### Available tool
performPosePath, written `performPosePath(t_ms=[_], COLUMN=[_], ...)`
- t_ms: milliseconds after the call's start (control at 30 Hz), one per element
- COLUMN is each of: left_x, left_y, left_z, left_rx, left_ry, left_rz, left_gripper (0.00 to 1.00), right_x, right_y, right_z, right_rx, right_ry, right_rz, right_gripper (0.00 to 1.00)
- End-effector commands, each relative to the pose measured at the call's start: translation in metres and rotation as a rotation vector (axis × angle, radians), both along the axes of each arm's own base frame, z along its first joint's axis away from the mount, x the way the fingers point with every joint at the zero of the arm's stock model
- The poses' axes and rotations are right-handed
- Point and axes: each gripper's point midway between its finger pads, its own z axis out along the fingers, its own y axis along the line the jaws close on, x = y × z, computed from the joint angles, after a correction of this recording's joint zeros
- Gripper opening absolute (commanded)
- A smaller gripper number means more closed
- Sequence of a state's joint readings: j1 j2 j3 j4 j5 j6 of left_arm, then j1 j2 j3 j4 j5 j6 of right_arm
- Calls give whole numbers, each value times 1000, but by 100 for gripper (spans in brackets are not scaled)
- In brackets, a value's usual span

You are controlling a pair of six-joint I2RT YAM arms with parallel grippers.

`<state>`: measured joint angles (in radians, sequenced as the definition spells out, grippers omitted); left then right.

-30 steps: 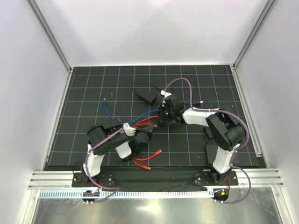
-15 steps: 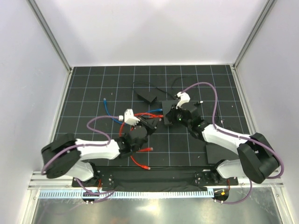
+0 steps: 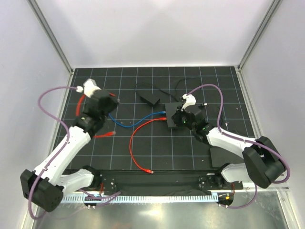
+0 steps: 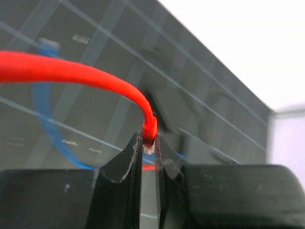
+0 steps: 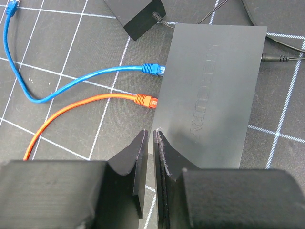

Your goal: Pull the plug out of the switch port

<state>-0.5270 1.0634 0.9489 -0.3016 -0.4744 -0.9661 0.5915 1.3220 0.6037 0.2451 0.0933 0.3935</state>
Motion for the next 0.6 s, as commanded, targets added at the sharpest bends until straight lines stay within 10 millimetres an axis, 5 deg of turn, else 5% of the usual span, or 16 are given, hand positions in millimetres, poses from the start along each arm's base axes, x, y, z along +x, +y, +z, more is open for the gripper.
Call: performPosePath(t_ms=[0,33,100,200,567], left_x=[-10,-9,4,17,47], left_y=[58,56,92,116,153], left_z=[-32,-32,-42,-64,-144], left_rx=[97,26,-77,-223,-243], left_ry=[232,252,274,317,470], left_rz=[-22,-90,-25,10,128], left_gripper=[0,0,0,0,0], right_x=[7,6,6,6,6], right_y=[1,1,2,0,0], right_z=[11,9,9,9,8], right_rx=[16,13,13,13,8], right_ry=[-29,-24,-22,-21,-18], right_rz=[-13,-12,-11,-14,-15], right_gripper=[17,17,17,17,18])
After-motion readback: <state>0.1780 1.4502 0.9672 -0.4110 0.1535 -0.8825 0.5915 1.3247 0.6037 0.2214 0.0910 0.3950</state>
